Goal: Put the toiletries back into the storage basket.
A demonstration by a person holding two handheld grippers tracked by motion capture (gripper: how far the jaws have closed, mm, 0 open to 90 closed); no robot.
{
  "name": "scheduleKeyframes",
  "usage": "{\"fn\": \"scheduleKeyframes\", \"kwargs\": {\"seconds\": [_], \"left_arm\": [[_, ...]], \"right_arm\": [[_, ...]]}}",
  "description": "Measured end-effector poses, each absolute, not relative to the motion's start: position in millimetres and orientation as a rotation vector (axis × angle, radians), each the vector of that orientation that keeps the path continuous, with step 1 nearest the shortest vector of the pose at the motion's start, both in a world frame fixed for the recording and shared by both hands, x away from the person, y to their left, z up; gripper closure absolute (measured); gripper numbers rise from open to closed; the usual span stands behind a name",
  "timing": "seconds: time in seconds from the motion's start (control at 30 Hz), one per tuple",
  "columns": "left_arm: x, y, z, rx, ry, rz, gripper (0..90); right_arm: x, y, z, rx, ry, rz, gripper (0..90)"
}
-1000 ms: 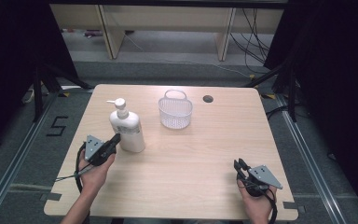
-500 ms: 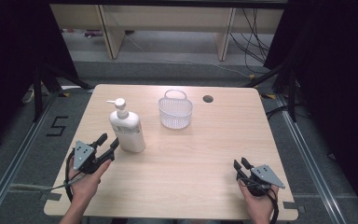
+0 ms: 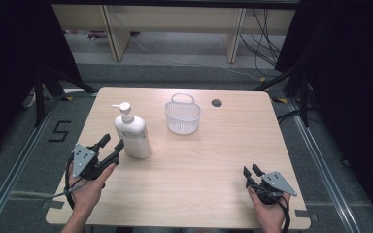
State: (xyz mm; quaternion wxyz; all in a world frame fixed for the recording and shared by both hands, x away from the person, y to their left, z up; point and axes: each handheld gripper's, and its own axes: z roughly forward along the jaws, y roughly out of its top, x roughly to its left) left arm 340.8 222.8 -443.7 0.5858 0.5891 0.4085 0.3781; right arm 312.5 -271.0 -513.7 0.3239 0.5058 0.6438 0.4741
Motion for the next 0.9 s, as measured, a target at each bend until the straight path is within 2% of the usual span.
{"fn": "scheduleKeyframes", "kwargs": {"seconds": [0.2,0.43,0.9], "left_arm": [[345,219,-441,1.374,0.955,0.882,45.5],[354,210,-431,1.369,0.923,0.891,45.4],[379,197,-412,1.351,0.948,0.889,45.7]], "right_arm": [[314,-274,-513,1.319,1.696,1.232,56.5],[315,-274,-514,1.313,1.684,1.232,47.7],[314,-272,-513,1.329,1.673,1.202,44.8]]}}
